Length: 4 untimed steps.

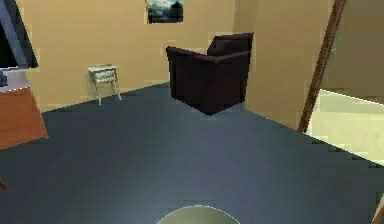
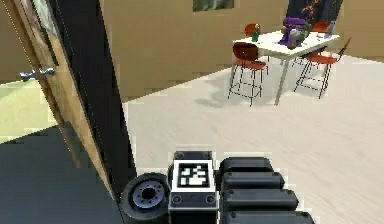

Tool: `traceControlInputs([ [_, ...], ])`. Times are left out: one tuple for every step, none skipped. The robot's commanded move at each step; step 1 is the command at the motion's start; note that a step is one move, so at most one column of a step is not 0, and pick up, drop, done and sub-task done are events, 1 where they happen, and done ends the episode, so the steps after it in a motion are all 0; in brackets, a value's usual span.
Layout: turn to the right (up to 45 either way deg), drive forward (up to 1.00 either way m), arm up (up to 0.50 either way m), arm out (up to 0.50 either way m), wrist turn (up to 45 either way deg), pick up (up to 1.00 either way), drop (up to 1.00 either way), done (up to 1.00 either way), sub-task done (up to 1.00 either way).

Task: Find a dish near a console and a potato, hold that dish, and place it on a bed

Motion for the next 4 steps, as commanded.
traceControlInputs([
  [0.0, 0.4, 0.0, 0.0, 0.0, 0.0, 0.0, 0.0, 0.0],
  [45.0, 0.0, 0.0, 0.0, 0.0, 0.0, 0.0, 0.0, 0.0],
  [0.0, 1.0, 0.0, 0.0, 0.0, 0.0, 0.0, 0.0, 0.0],
  [3.0, 0.0, 0.0, 0.0, 0.0, 0.0, 0.0, 0.0, 0.0],
])
